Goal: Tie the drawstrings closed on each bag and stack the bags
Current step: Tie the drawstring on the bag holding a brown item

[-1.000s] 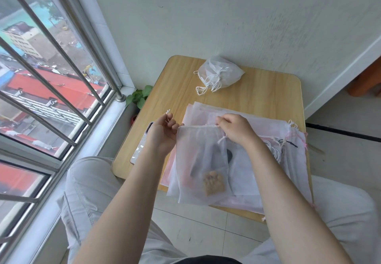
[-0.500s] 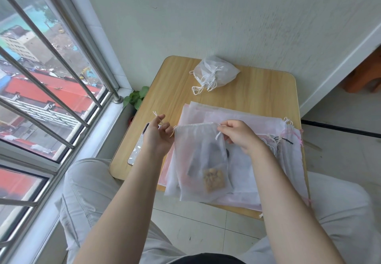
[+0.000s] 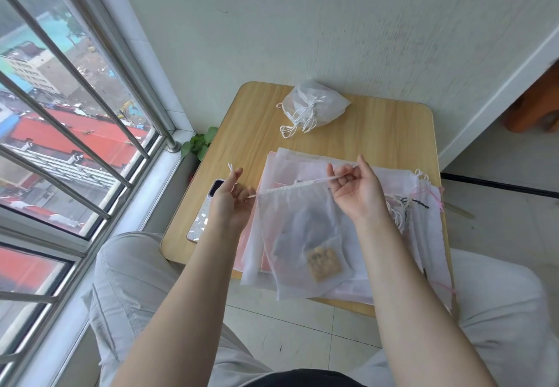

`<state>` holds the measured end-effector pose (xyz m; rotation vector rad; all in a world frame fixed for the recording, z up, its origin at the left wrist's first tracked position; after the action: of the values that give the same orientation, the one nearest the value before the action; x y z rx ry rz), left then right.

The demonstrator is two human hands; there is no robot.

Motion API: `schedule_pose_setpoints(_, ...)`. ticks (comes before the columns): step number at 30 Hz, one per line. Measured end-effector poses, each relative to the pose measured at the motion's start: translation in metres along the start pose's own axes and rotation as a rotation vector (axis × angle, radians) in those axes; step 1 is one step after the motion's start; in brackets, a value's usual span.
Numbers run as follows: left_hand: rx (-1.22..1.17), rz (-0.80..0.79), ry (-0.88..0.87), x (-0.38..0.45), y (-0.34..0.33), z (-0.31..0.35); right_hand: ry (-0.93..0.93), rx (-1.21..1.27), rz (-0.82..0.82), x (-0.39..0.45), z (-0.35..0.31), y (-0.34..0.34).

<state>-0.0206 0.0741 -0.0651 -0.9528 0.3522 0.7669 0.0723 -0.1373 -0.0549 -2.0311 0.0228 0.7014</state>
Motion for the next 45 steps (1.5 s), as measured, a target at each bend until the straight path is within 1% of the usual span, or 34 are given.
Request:
schedule_pose_setpoints(1, -0.009, -0.013, 0.007, 0.0, 0.0, 0.0, -0.028, -0.043, 0.003, -0.001, 0.002, -0.002)
schedule_pose_setpoints(2, 0.041, -0.025, 0.003, 0.001, 0.0, 0.0, -0.053, -0.135, 0.02, -0.001, 0.003, -0.003)
schedule_pose_setpoints(3, 0.182, -0.03, -0.034, 0.0, -0.001, 0.002, -0.06, -0.262, 0.045, -0.002, 0.003, -0.003)
schedule_pose_setpoints(4, 0.41, -0.035, -0.109, 0.0, -0.002, 0.004, -0.035, -0.421, 0.082, -0.002, 0.002, -0.003)
schedule_pose_setpoints(6, 0.946, -0.07, -0.33, -0.004, -0.01, 0.006, 0.092, -0.765, 0.148, 0.002, 0.001, -0.003)
schedule_pose_setpoints(7, 1.146, -0.102, -0.442, -0.006, -0.015, 0.005, 0.183, -0.939, 0.17, 0.003, 0.0, -0.004)
schedule_pose_setpoints(8, 1.288, -0.141, -0.528, -0.008, -0.02, 0.003, 0.283, -1.117, 0.192, 0.004, -0.001, -0.006)
schedule_pose_setpoints(10, 1.504, -0.165, -0.627, -0.009, -0.021, 0.001, 0.45, -1.426, 0.221, 0.003, -0.006, -0.011)
schedule_pose_setpoints(12, 1.627, -0.106, -0.692, -0.004, -0.013, 0.003, 0.563, -1.588, 0.285, 0.0, -0.014, -0.012)
schedule_pose_setpoints(15, 1.664, -0.022, -0.765, 0.006, -0.003, 0.005, 0.672, -1.69, 0.348, -0.005, -0.019, -0.011)
schedule_pose_setpoints(17, 1.671, 0.019, -0.791, 0.009, -0.005, 0.005, 0.703, -1.724, 0.343, -0.007, -0.013, -0.011)
schedule_pose_setpoints(18, 1.639, 0.038, -0.799, 0.01, -0.008, 0.007, 0.708, -1.707, 0.328, -0.006, -0.011, -0.01)
schedule_pose_setpoints(20, 1.546, 0.042, -0.807, 0.005, -0.017, 0.013, 0.725, -1.669, 0.251, -0.005, -0.011, -0.01)
schedule_pose_setpoints(23, 1.413, -0.065, -0.831, -0.008, -0.03, 0.018, 0.739, -1.594, 0.068, -0.002, -0.012, -0.013)
schedule_pose_setpoints(25, 1.423, -0.067, -0.827, -0.012, -0.034, 0.017, 0.697, -1.578, -0.017, -0.004, -0.011, -0.017)
schedule_pose_setpoints(26, 1.47, -0.031, -0.827, -0.013, -0.034, 0.016, 0.662, -1.587, -0.031, -0.005, -0.01, -0.016)
schedule_pose_setpoints(27, 1.536, 0.013, -0.802, -0.014, -0.034, 0.015, 0.613, -1.616, -0.017, -0.005, -0.01, -0.013)
schedule_pose_setpoints(29, 1.701, 0.087, -0.649, -0.016, -0.034, 0.012, 0.468, -1.707, 0.009, -0.007, -0.006, -0.006)
schedule_pose_setpoints(30, 1.776, 0.068, -0.528, -0.017, -0.033, 0.009, 0.372, -1.739, 0.009, -0.008, -0.004, -0.003)
schedule_pose_setpoints(31, 1.823, 0.017, -0.394, -0.018, -0.033, 0.004, 0.282, -1.769, 0.014, -0.011, 0.0, -0.001)
schedule_pose_setpoints(32, 1.838, -0.037, -0.289, -0.019, -0.033, -0.002, 0.21, -1.79, 0.013, -0.014, 0.004, 0.0)
schedule_pose_setpoints(33, 1.825, -0.08, -0.22, -0.022, -0.033, -0.008, 0.155, -1.791, 0.007, -0.017, 0.009, 0.0)
schedule_pose_setpoints(34, 1.774, -0.105, -0.193, -0.024, -0.034, -0.013, 0.12, -1.769, -0.012, -0.021, 0.015, 0.001)
schedule_pose_setpoints(36, 1.586, -0.151, -0.216, -0.028, -0.035, -0.023, 0.127, -1.673, -0.072, -0.025, 0.023, 0.0)
schedule_pose_setpoints(39, 1.203, -0.131, -0.27, -0.03, -0.034, -0.029, 0.145, -1.573, -0.096, -0.024, 0.026, 0.003)
schedule_pose_setpoints(40, 1.065, -0.127, -0.257, -0.031, -0.033, -0.03, 0.128, -1.561, -0.104, -0.024, 0.028, 0.004)
schedule_pose_setpoints(42, 0.825, -0.17, -0.194, -0.033, -0.033, -0.03, 0.081, -1.517, -0.138, -0.024, 0.032, 0.005)
schedule_pose_setpoints(43, 0.751, -0.212, -0.173, -0.034, -0.034, -0.029, 0.061, -1.488, -0.156, -0.024, 0.034, 0.006)
schedule_pose_setpoints(45, 0.729, -0.281, -0.178, -0.034, -0.035, -0.029, 0.034, -1.366, -0.197, -0.028, 0.037, 0.004)
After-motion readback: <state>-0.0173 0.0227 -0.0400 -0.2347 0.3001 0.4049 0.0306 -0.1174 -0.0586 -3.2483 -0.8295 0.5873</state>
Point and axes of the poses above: each hand's wrist, its own x-axis towards the middle knuckle, its own y-axis out of the back of the hand, z = x × y, the point moved 2 cm from there along x, towards the middle knuckle, and after that the axes turned 1 degree about -z, right-handed, at the moved point
